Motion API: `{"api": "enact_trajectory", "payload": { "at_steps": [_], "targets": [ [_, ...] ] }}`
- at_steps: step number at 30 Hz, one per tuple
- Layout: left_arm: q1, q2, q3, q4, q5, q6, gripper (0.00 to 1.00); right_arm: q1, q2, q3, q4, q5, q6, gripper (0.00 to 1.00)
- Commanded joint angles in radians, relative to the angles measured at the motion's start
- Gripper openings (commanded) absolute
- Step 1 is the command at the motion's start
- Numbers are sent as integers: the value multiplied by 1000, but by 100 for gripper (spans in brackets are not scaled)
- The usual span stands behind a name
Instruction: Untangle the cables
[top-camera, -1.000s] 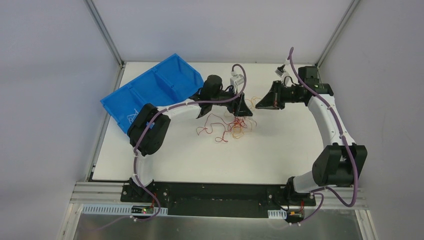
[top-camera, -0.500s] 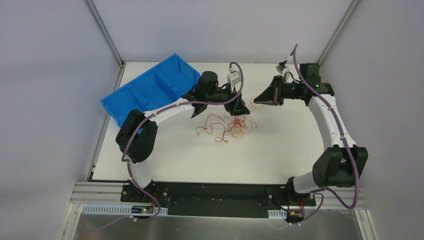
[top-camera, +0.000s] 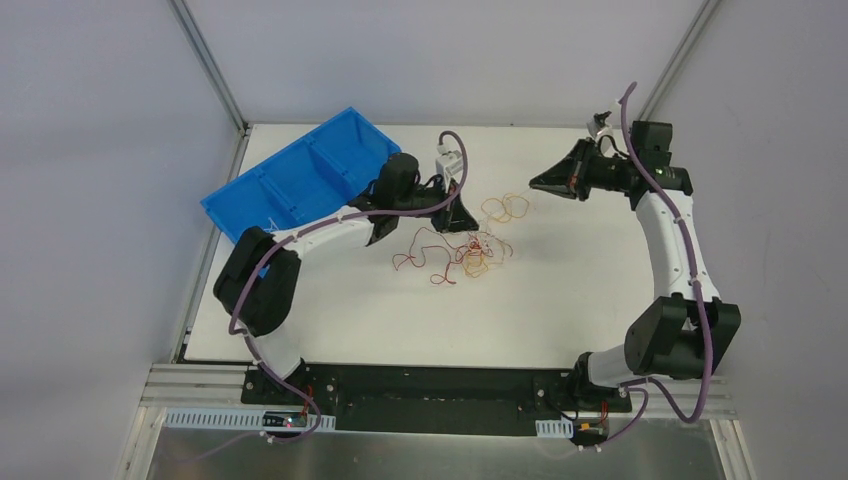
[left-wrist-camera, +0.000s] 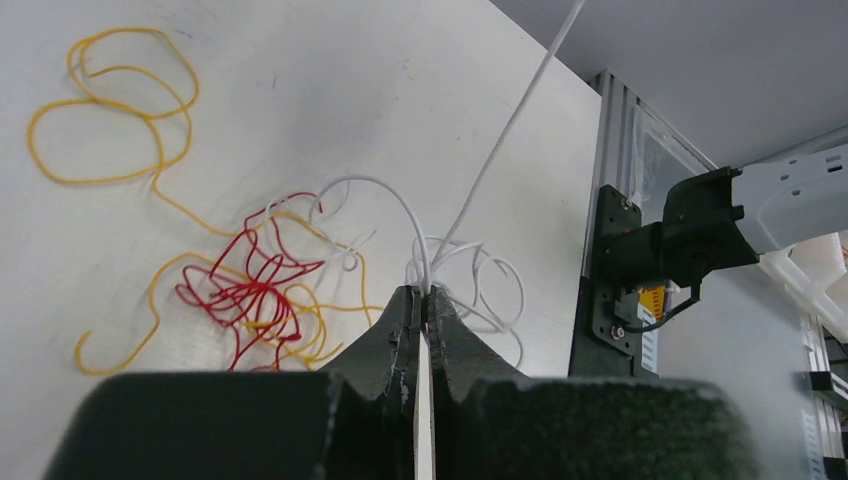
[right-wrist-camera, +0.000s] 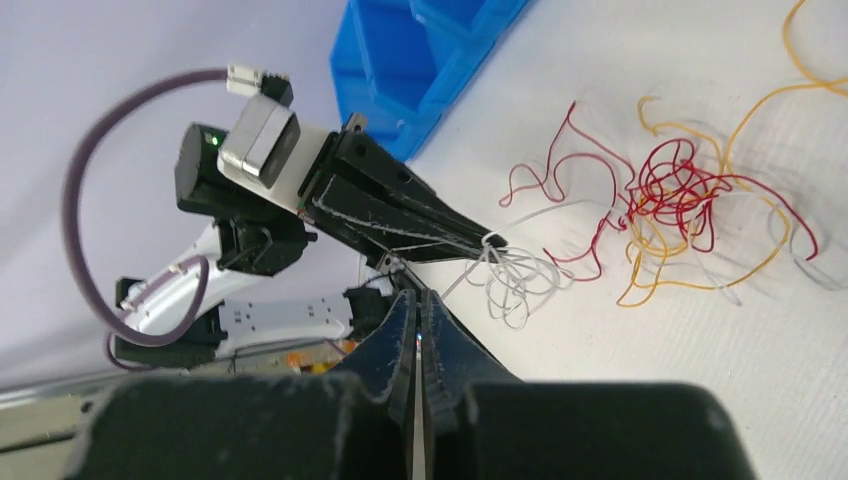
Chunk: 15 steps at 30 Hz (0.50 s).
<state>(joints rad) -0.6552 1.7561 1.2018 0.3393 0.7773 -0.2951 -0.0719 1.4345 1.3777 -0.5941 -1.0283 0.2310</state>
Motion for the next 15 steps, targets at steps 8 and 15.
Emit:
{"api": "enact_trajectory", "payload": {
  "at_steps": [8,15],
  "targets": [
    [97,-186,-110,-78,118,-46,0,-67,-58,29,-68,118,-184,8],
    [98,-122,4,-10,58,-428,0,161,-133,-70,-83,235,-322,73]
  ]
}}
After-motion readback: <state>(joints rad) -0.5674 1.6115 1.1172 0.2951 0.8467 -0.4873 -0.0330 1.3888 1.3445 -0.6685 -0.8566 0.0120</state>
